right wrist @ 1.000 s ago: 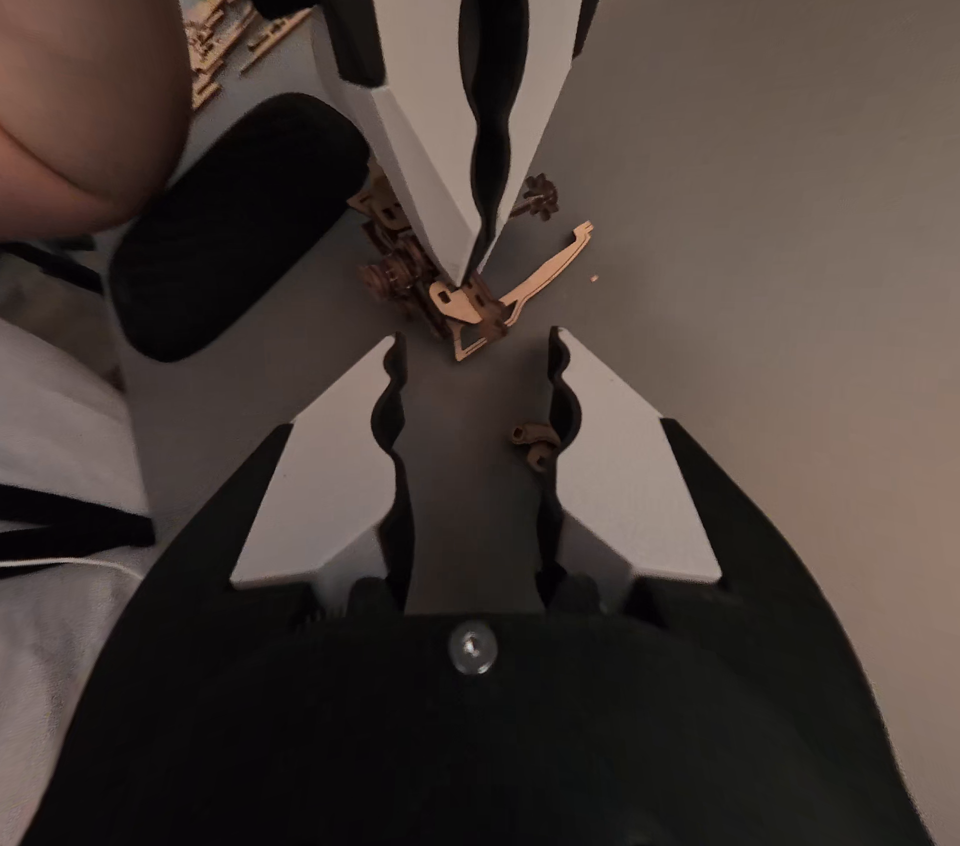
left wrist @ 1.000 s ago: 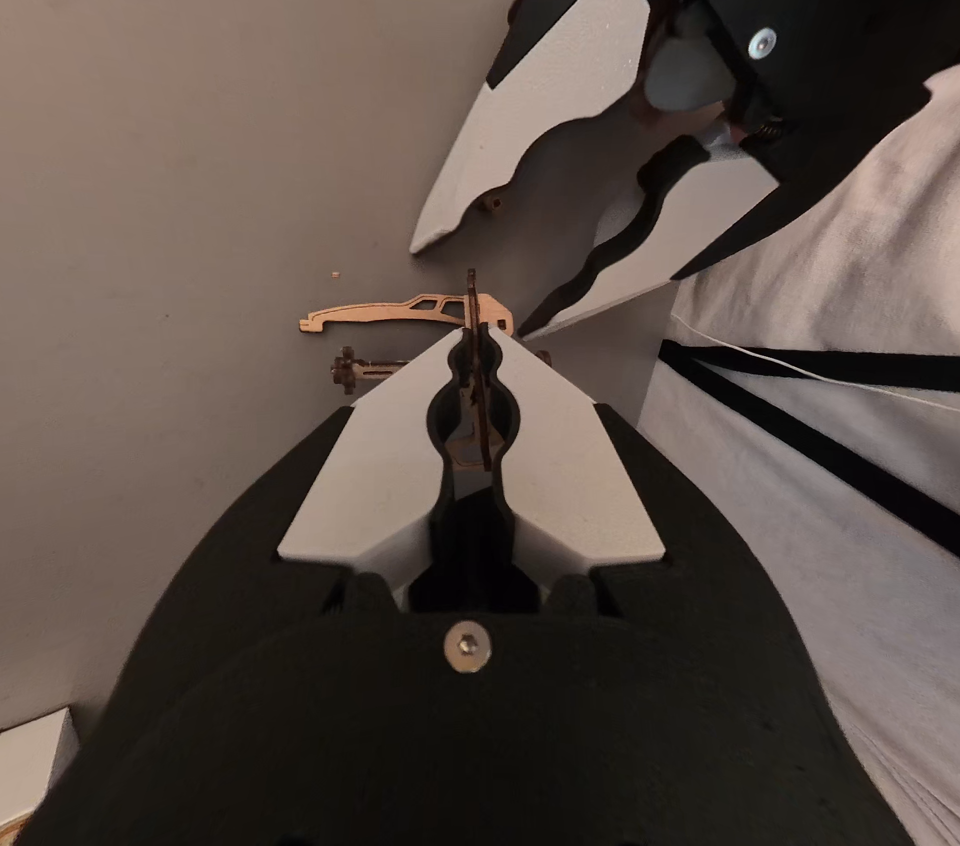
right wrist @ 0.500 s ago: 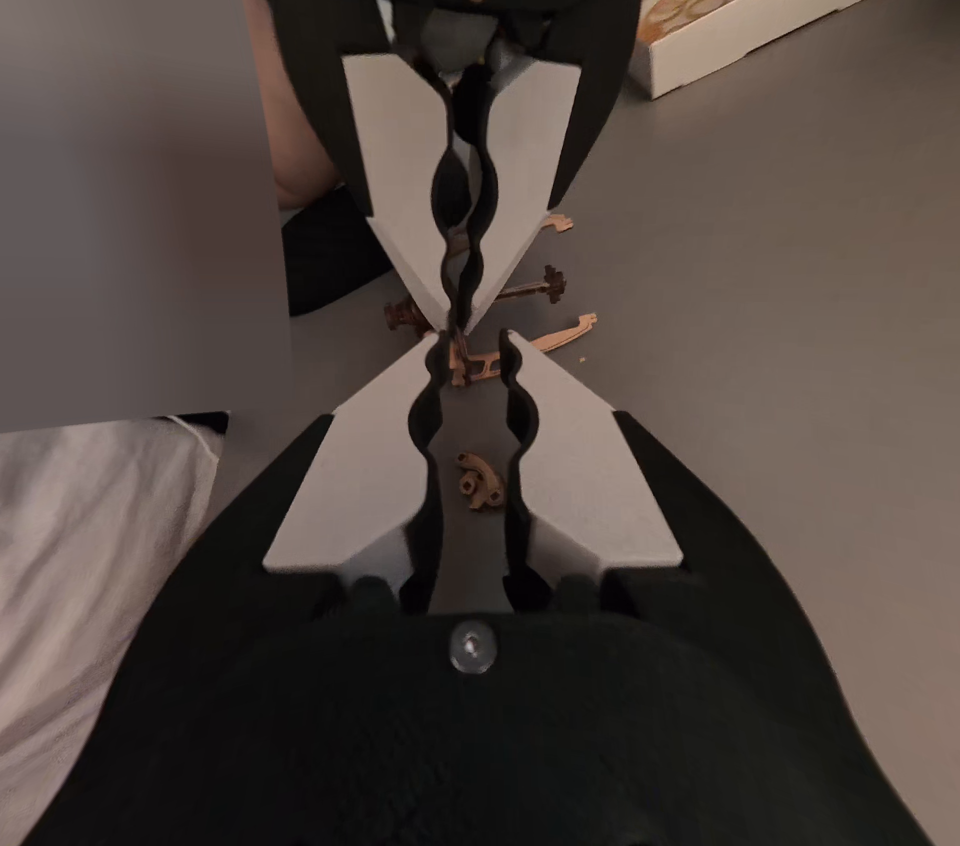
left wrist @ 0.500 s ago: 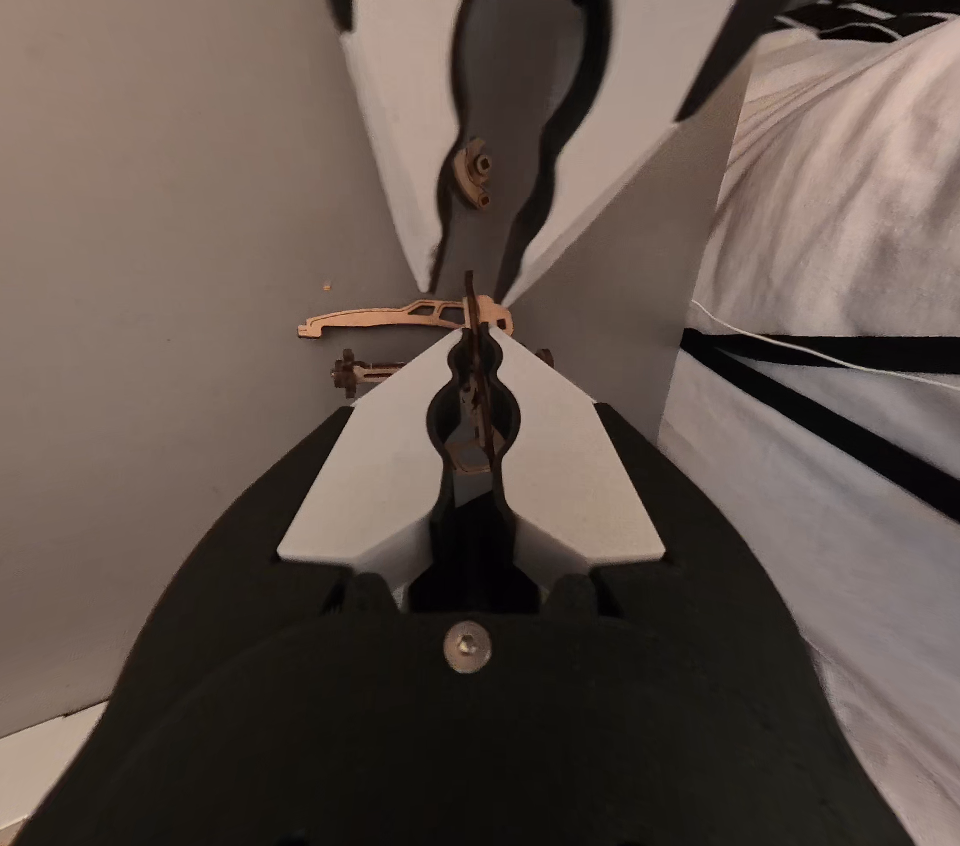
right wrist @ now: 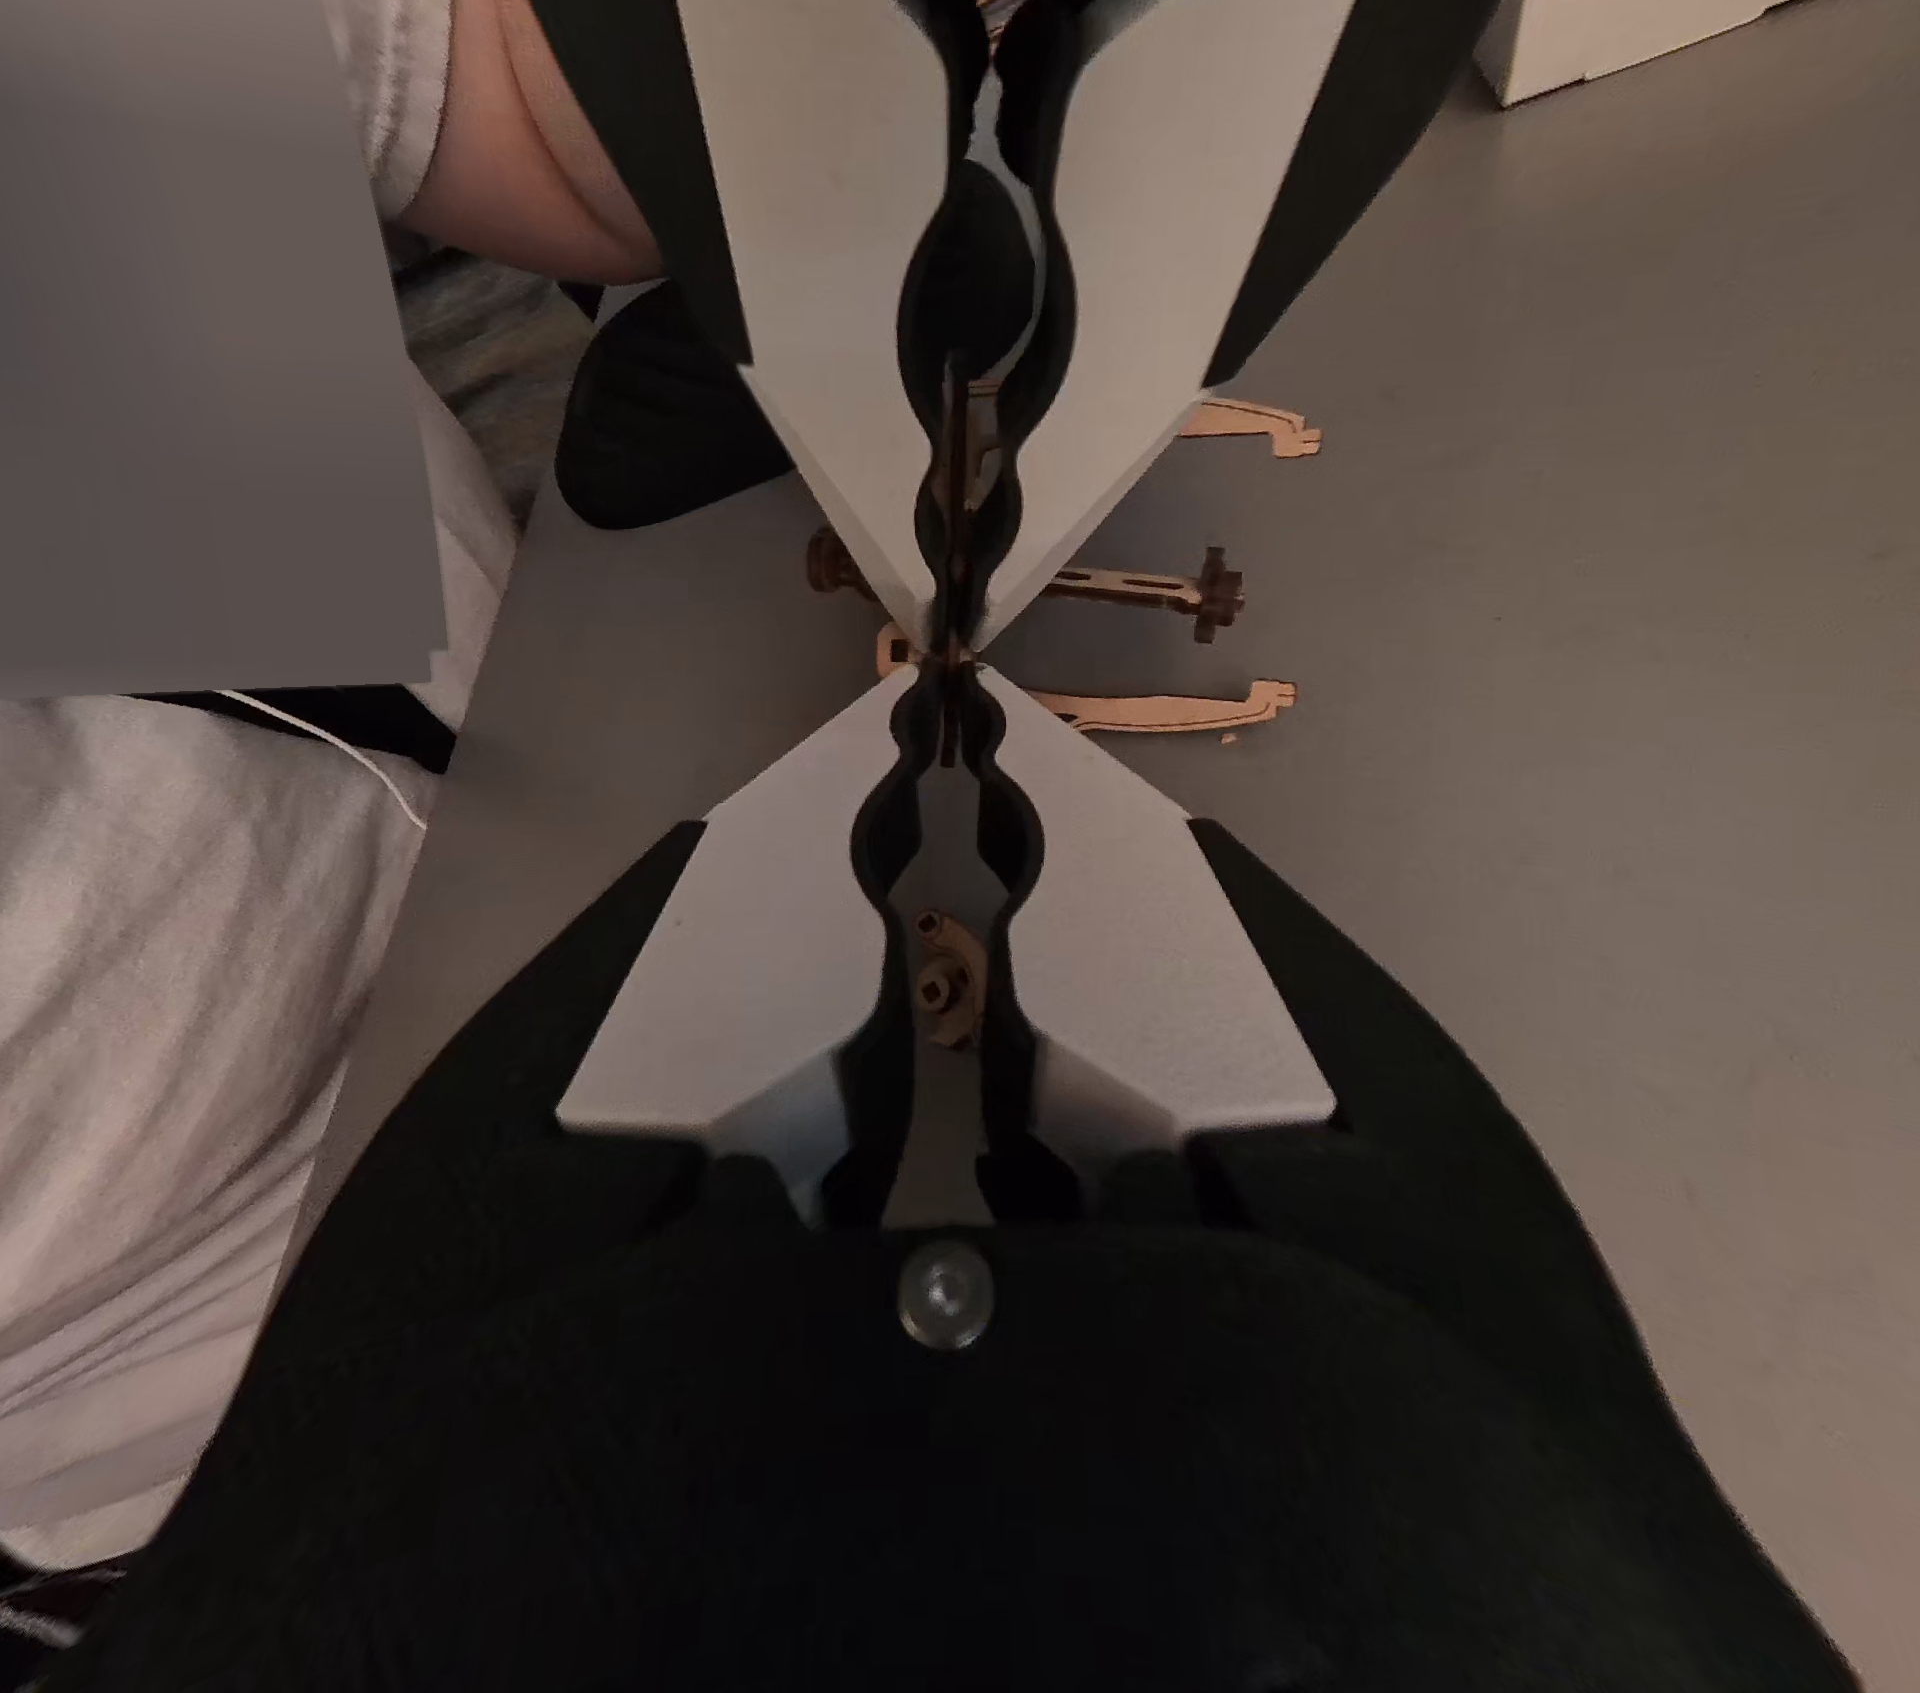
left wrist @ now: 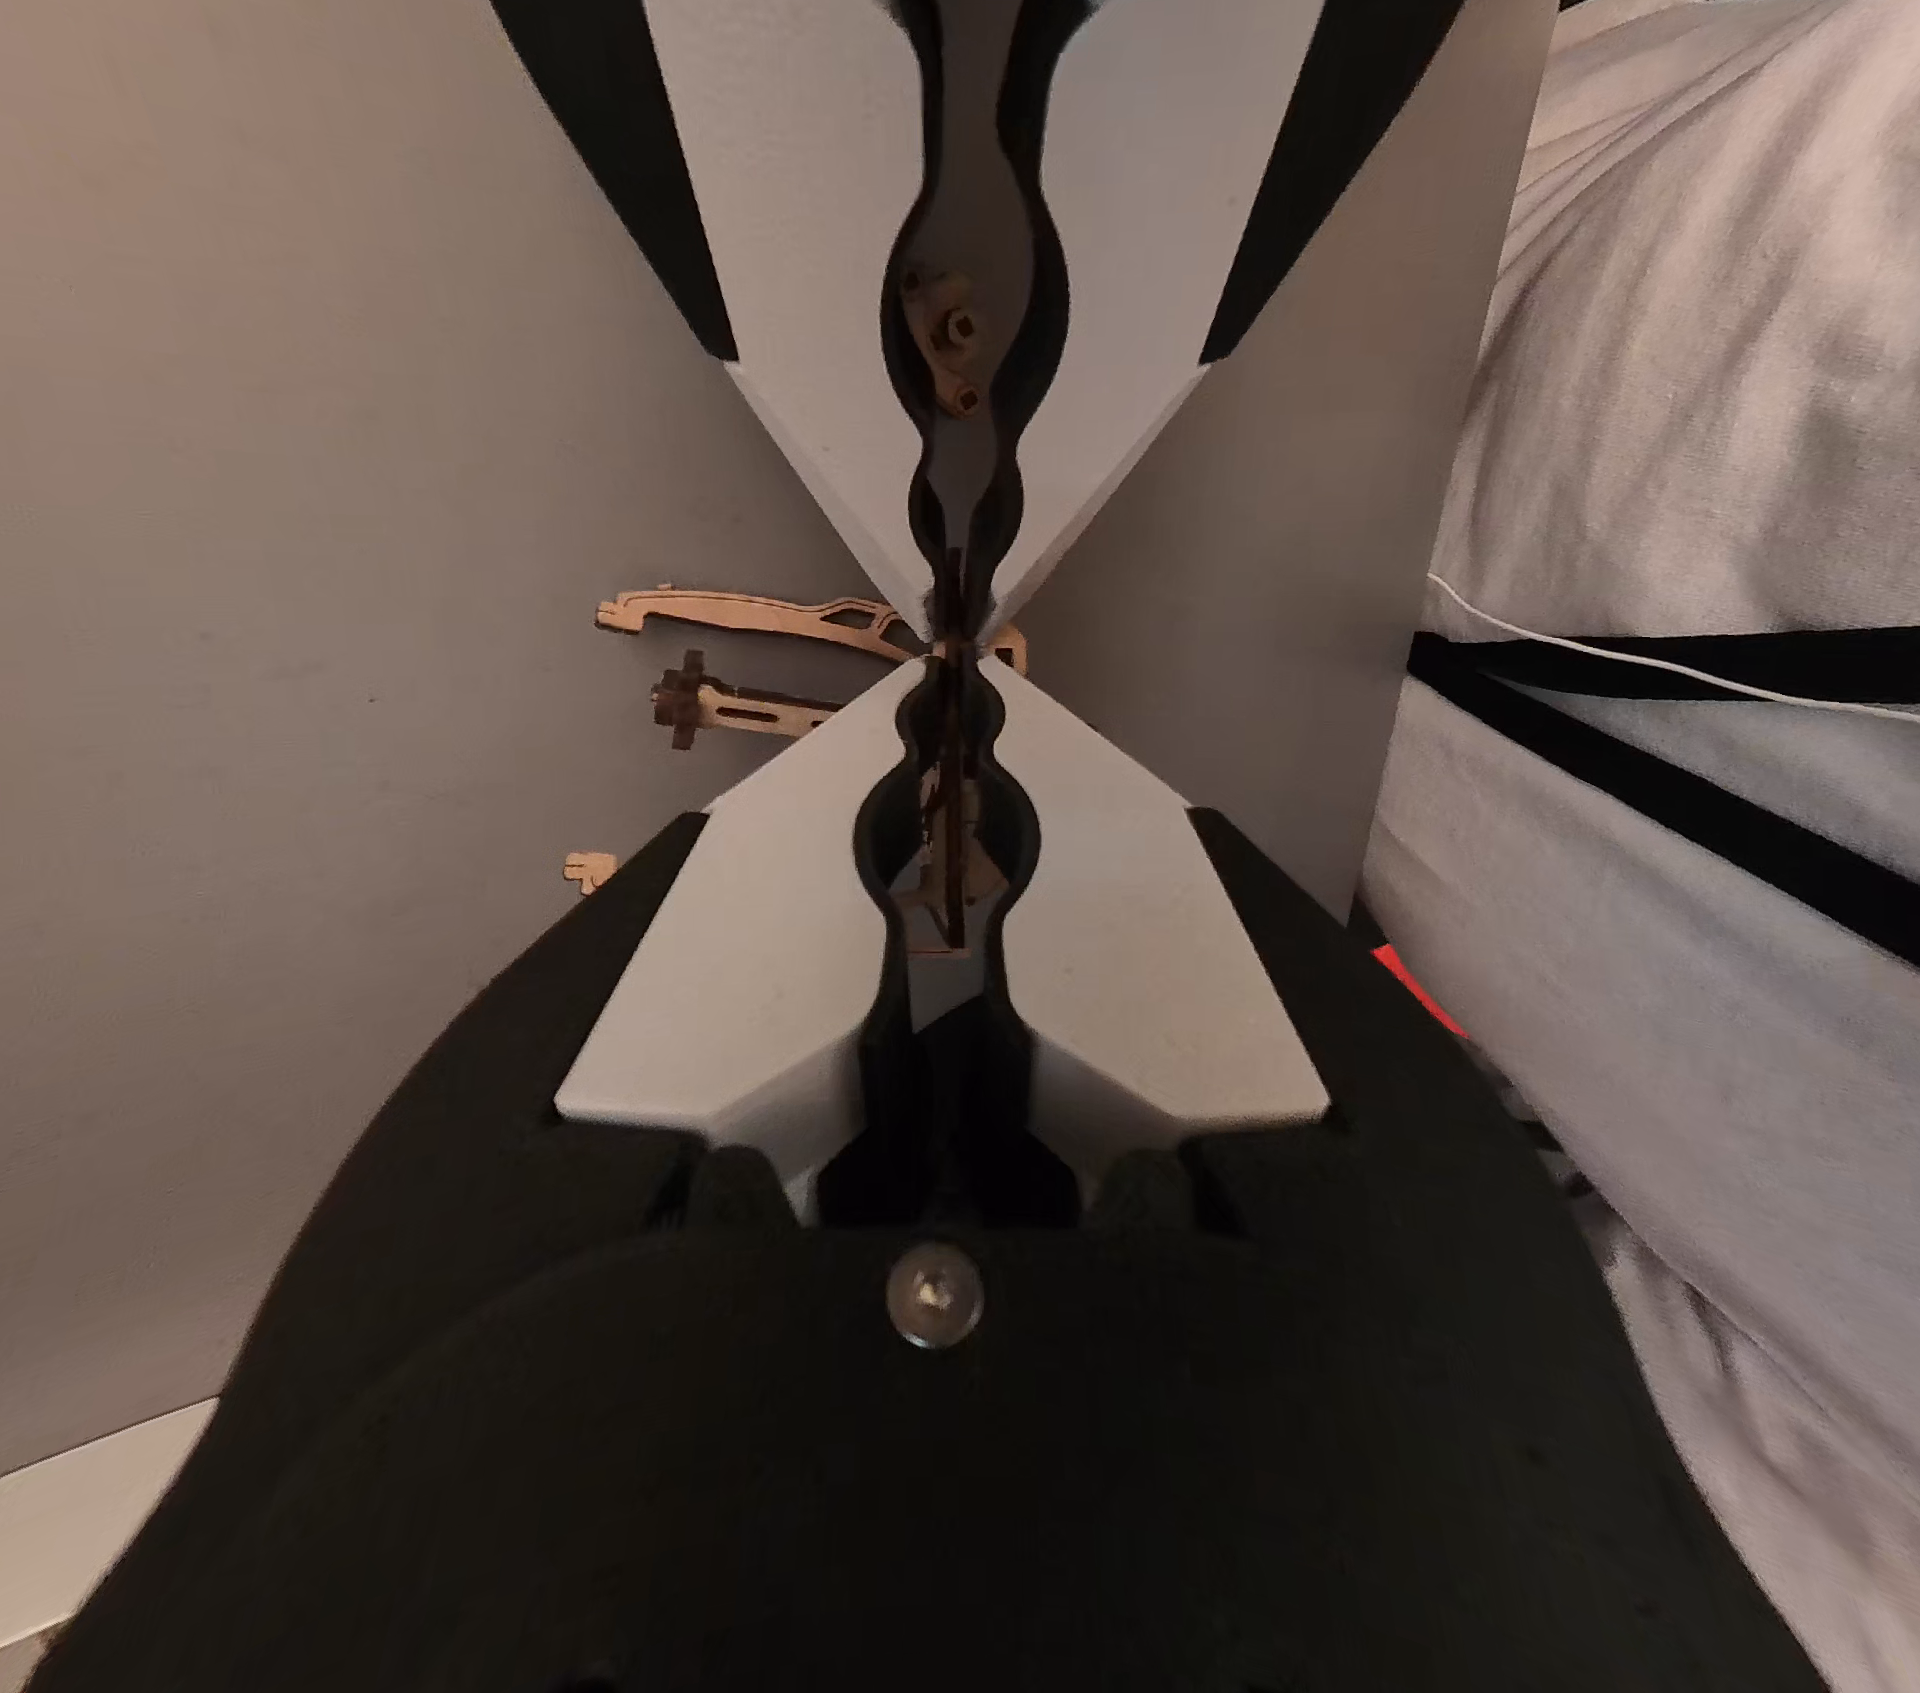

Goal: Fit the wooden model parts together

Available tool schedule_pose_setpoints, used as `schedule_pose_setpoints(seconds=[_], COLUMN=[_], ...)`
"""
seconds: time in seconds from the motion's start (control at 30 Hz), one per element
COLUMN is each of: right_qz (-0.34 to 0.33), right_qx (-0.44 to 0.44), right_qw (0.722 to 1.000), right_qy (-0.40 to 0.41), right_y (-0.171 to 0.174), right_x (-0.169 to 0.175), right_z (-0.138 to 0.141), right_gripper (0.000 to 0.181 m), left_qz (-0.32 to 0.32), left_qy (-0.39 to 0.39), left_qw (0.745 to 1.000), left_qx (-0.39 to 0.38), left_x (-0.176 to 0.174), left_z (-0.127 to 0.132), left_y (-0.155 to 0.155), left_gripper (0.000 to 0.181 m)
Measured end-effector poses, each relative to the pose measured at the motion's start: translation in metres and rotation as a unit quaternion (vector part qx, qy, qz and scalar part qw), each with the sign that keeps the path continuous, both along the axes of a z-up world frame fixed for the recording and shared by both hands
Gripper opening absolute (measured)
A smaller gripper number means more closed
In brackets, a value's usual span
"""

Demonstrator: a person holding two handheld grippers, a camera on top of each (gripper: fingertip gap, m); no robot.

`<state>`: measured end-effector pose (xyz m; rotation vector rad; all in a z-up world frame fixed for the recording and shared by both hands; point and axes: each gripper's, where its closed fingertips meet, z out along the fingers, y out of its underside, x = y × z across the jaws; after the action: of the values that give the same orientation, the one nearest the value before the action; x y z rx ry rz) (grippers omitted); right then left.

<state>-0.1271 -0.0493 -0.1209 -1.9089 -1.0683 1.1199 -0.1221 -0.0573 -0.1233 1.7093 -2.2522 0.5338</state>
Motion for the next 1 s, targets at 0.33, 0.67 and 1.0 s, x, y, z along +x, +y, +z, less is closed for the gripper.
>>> schedule_pose_setpoints(seconds=[0.33, 0.67, 1.0], right_qz=[-0.024, -0.030, -0.036], right_qx=[0.031, 0.043, 0.078], right_qw=[0.999, 0.998, 0.996], right_qy=[-0.015, -0.020, -0.039], right_y=[0.005, 0.006, 0.006], right_x=[0.000, 0.001, 0.002], right_z=[0.002, 0.002, 0.003], right_gripper=[0.002, 0.001, 0.002], left_qz=[0.124, 0.391, 0.506], left_qy=[-0.130, -0.212, -0.229], left_qw=[0.983, 0.893, 0.811], left_qx=[-0.044, -0.074, -0.184], left_x=[0.019, -0.024, -0.031], left_z=[0.048, 0.040, 0.013], left_y=[0.025, 0.064, 0.040], left_gripper=[0.022, 0.085, 0.099])
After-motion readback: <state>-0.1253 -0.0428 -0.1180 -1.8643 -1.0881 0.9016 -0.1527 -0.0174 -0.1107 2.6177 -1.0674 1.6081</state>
